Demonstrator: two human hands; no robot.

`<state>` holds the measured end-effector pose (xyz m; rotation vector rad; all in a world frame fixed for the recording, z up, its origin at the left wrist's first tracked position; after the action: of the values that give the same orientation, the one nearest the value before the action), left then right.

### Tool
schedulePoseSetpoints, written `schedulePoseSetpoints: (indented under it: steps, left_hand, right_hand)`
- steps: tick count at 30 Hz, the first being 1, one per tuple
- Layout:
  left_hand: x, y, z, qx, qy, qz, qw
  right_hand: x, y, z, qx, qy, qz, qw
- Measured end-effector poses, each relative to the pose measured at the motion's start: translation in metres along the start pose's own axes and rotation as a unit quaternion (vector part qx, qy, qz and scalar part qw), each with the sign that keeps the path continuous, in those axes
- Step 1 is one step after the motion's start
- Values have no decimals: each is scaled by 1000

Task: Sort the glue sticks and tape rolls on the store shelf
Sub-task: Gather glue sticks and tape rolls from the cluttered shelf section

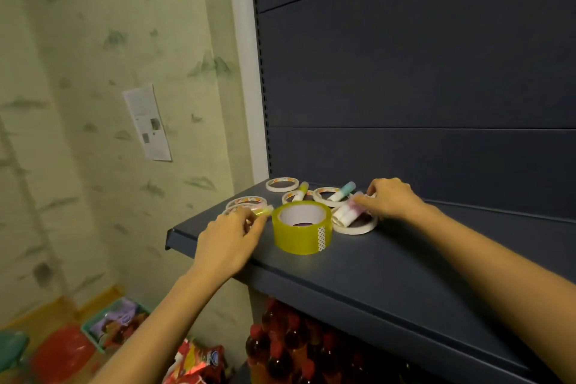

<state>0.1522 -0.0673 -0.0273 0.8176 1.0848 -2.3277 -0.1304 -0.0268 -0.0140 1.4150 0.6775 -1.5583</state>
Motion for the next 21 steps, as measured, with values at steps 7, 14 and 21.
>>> schedulePoseSetpoints:
  steps: [7, 14, 21]
  left_hand:
    - [27, 10, 45, 16, 96, -34, 995]
    - [43, 7, 77, 45, 223, -95, 969]
    - [57, 9, 92, 91, 325, -69, 939]
  right_hand:
    - [10, 4, 16, 64, 52, -21, 996]
    - [15, 5, 20, 157, 65, 70, 983]
    - [-5, 11, -8, 222, -40, 265, 938]
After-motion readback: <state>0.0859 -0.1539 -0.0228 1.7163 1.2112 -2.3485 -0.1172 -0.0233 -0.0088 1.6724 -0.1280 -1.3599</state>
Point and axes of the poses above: each hand's wrist, its own z-axis towards the middle knuckle, its own x-axis out of the palm, y = z × x, the point moved 4 cm from there along z, towards the middle knuckle, and after that the axes turned 14 degrees about -z, right-handed, at the moved point
